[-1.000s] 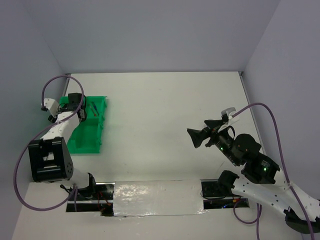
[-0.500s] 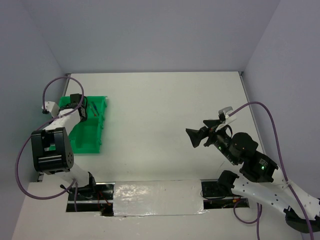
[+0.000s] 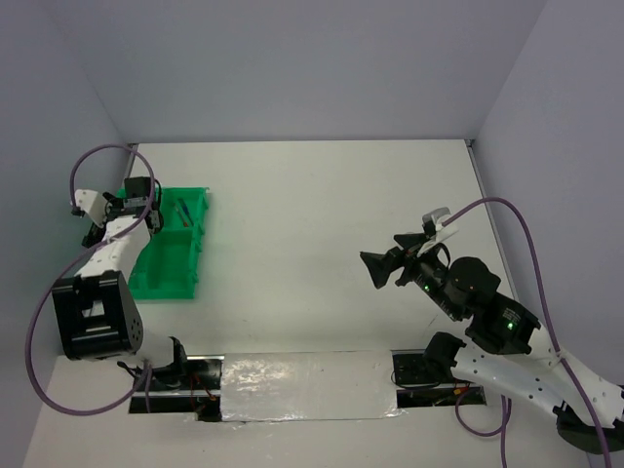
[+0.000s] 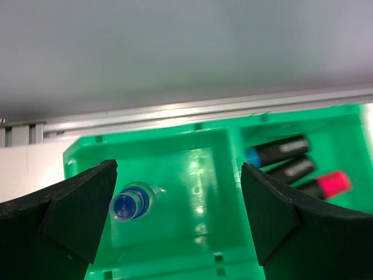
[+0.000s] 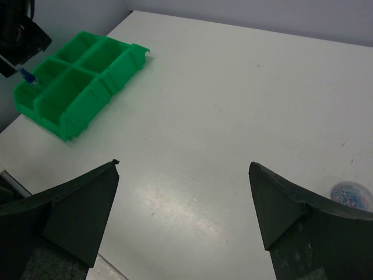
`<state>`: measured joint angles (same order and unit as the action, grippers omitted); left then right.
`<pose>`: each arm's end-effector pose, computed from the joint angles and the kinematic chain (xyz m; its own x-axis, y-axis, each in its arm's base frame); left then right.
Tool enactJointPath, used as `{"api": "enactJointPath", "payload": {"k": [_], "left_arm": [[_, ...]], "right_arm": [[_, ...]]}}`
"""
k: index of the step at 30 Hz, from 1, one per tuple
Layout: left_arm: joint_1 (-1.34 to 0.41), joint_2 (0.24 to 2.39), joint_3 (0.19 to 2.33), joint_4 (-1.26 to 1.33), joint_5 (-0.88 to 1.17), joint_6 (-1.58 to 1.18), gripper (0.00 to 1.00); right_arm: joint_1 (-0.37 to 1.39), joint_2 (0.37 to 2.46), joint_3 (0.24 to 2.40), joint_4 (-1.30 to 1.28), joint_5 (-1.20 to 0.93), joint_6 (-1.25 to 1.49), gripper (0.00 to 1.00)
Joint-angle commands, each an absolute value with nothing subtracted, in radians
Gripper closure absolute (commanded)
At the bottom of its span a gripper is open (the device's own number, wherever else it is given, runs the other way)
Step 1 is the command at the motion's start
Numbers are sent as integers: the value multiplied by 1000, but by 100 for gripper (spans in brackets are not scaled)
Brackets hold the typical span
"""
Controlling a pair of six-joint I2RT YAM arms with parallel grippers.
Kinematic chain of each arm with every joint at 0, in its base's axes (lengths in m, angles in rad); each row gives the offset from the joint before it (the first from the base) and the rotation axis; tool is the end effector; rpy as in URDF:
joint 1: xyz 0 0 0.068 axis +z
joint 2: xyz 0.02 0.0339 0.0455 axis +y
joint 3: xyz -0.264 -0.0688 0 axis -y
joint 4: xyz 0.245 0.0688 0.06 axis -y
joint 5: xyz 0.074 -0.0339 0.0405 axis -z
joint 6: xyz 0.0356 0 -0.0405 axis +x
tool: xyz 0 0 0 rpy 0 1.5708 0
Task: Sort the stationery into containers
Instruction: Place the stationery in the storage box, then pick up the stationery from the center of the board.
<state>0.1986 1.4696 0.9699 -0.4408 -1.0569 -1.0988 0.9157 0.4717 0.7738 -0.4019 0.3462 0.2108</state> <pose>0.2792 0.0878 0.2375 0.1745 -0.4115 -0.8946 -0.9783 0.0311 -0.2051 0.0753 0.0782 0.3529 -0.1724 0.0987 -0.9801 -0.5156 0.8388 0.1751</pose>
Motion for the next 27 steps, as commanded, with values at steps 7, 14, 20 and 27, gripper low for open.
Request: {"api": "enactJointPath", "payload": {"k": [7,14,20,27], "left_arm": [[183,1325,1123,-408,-948,-908,1],[-92,1273,1186,-203,-626,-600,1],[-587,1491,1303,-28,-422,-459,1],[-892,1931,1554,170,-273,-274,1]], "right_arm": [[911,483,775,-351,331,196,0],[911,445,844,-408,466,288,0],[913,437,997,-649,804,451,0],[911,391,1109,-834,850,495,0]]}}
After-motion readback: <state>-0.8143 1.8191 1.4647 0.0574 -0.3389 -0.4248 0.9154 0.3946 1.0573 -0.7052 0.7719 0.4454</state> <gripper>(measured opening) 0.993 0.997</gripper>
